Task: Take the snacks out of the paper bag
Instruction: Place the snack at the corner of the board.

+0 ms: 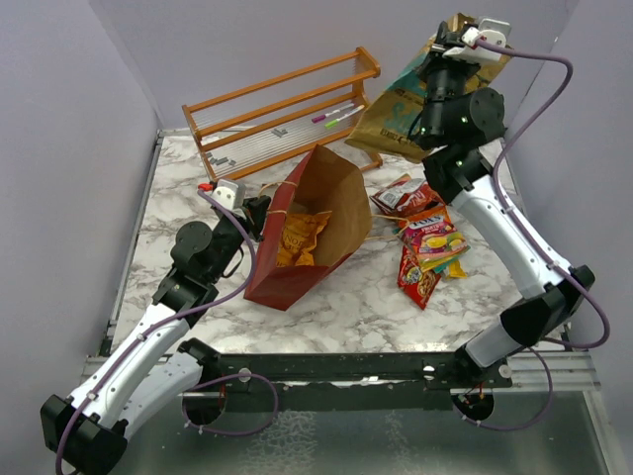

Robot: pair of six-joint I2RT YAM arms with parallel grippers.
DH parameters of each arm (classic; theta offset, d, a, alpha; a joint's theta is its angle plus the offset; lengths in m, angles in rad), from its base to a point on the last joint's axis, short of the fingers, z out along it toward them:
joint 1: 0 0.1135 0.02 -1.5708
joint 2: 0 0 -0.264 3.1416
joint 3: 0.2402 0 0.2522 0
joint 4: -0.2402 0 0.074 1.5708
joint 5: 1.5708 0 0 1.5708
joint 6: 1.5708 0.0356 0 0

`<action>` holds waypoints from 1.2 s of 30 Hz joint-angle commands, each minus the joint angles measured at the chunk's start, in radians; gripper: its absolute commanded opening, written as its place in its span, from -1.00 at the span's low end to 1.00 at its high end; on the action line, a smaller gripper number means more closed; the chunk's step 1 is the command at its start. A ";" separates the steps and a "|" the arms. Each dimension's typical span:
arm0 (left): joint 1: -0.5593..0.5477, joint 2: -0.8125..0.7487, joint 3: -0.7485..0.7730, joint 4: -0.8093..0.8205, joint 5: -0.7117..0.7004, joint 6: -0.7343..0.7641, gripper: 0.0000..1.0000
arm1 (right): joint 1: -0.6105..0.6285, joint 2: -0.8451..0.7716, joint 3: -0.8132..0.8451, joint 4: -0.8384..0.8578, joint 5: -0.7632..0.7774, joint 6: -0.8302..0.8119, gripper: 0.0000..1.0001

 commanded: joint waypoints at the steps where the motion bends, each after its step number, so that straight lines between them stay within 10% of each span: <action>1: -0.004 -0.002 0.011 -0.007 -0.027 0.004 -1.00 | -0.170 0.034 0.009 0.002 0.017 0.049 -0.98; 12: -0.004 0.004 0.010 -0.009 -0.033 0.007 -1.00 | -0.460 0.238 -0.025 -0.012 0.003 0.337 -0.98; 26: -0.004 0.025 0.010 -0.008 -0.037 0.012 -1.00 | -0.519 0.724 0.525 -0.199 -0.020 0.449 -0.98; 36: -0.006 0.020 0.006 -0.003 -0.023 0.003 -1.00 | -0.641 0.552 0.003 -0.199 -0.082 0.750 -0.98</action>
